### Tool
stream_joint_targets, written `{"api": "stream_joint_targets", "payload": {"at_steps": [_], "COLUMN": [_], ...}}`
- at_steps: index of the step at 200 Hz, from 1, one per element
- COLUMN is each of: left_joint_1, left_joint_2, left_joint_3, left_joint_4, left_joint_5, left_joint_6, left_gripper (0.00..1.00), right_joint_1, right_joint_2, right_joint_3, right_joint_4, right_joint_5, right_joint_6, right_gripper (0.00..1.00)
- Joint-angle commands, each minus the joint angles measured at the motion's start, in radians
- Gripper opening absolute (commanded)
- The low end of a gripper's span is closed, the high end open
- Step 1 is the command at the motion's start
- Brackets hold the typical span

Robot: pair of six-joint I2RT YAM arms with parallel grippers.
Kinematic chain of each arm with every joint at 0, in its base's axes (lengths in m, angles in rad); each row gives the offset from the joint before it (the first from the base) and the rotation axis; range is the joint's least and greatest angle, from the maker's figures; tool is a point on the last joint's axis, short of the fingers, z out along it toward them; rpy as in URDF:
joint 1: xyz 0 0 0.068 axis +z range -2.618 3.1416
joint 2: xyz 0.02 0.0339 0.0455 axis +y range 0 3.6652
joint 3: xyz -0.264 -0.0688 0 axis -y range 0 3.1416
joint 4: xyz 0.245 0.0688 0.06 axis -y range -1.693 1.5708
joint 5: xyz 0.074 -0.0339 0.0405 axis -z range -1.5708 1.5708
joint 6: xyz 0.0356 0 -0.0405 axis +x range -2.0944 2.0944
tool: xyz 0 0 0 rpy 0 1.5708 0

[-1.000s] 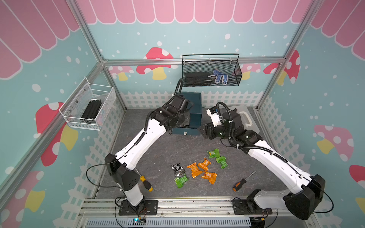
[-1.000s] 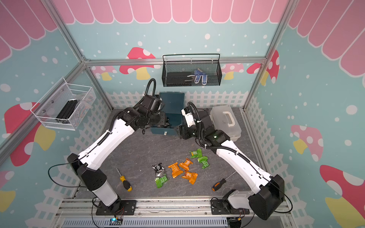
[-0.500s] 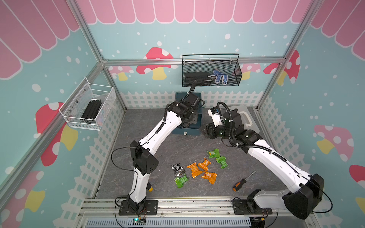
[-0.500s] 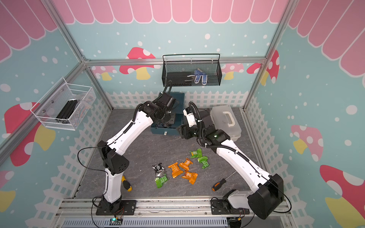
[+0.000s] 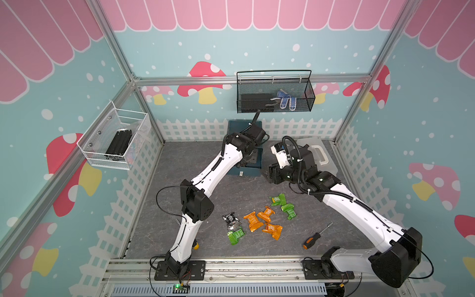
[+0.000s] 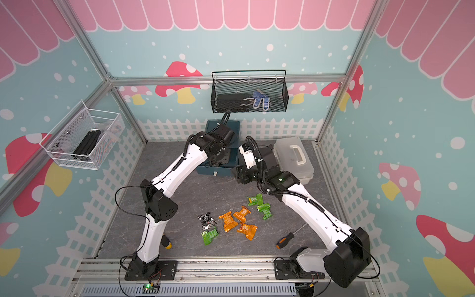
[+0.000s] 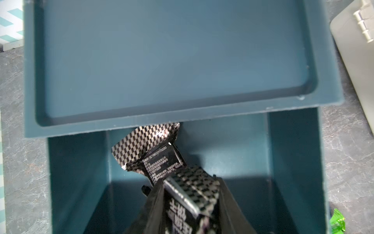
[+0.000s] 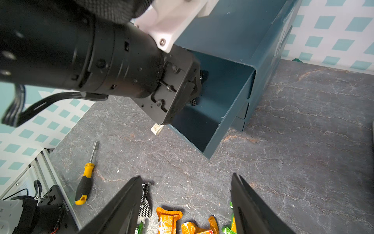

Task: Place the cookies into the drawer by color
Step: Place the cookie in the drawer.

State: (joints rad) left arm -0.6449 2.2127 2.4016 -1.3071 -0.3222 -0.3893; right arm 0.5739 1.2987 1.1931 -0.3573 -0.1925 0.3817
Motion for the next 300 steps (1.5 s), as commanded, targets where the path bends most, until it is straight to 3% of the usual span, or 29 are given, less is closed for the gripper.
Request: {"api": "stream_joint_targets", "payload": {"at_steps": [1, 75, 109, 206, 300], "left_joint_1": [-0.003, 0.006, 0.008, -0.012, -0.026], "left_joint_2": [0.040, 0.056, 0.051, -0.029, -0.163], "left_joint_3": [0.022, 0.022, 0.019, 0.044, -0.069], "left_joint_4": [-0.029, -0.029, -0.030, -0.027, 0.018], "left_joint_5": [-0.029, -0.031, -0.040, -0.033, -0.003], "left_joint_6": [-0.004, -0.011, -0.012, -0.012, 0.015], "left_gripper": [0.37, 0.45, 0.54, 0.59, 0.59], "right_joint_1": [-0.007, -0.008, -0.008, -0.008, -0.008], "right_joint_2": [-0.024, -0.023, -0.027, -0.047, -0.058], "right_joint_3": [-0.011, -0.013, -0.015, -0.018, -0.023], "right_joint_4": [0.007, 0.008, 0.008, 0.008, 0.003], "right_joint_5": [0.006, 0.005, 0.005, -0.004, -0.019], "right_joint_6": [-0.004, -0.004, -0.004, 0.000, 0.008], "right_gripper": [0.72, 0.72, 0.72, 0.72, 0.72]}}
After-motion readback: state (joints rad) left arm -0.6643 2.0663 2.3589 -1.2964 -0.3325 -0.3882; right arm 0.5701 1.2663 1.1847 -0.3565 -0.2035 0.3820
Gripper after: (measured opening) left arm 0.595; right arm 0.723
